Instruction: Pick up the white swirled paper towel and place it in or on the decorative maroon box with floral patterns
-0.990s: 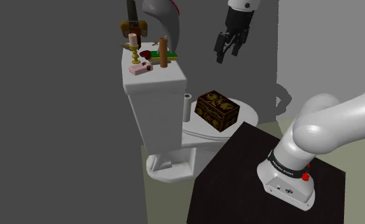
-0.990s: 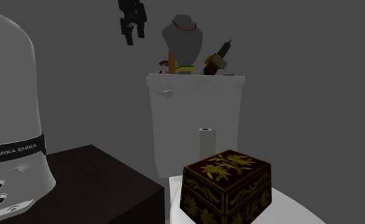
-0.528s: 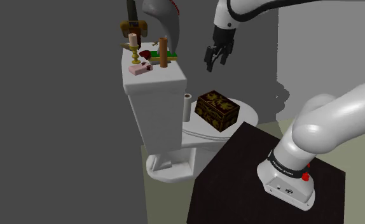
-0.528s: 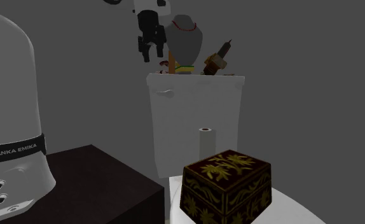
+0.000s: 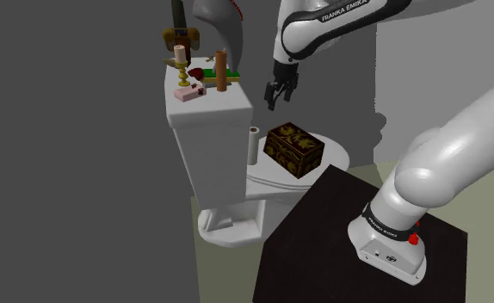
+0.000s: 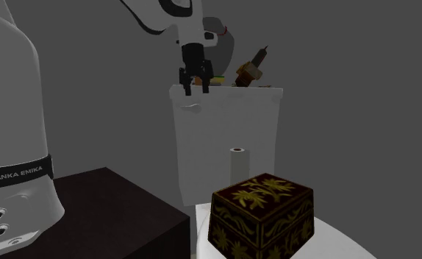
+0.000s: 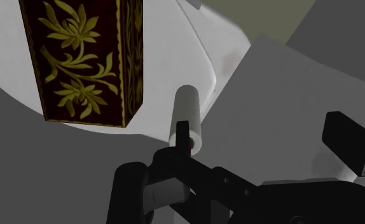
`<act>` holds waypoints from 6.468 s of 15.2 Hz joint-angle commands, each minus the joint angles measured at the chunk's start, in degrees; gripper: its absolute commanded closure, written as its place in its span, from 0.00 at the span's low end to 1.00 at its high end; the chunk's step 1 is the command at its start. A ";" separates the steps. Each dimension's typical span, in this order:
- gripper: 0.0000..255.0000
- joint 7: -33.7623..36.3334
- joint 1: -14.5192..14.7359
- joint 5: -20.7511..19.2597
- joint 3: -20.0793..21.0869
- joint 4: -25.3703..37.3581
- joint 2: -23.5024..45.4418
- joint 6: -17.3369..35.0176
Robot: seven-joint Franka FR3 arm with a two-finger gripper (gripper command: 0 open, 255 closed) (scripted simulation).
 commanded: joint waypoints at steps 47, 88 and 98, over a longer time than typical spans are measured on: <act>1.00 -12.61 -6.19 3.81 0.07 22.87 46.36 19.95; 1.00 -14.04 -6.37 3.21 -0.77 30.16 28.20 -5.44; 1.00 -25.61 -12.72 2.89 -5.96 25.99 20.20 -8.83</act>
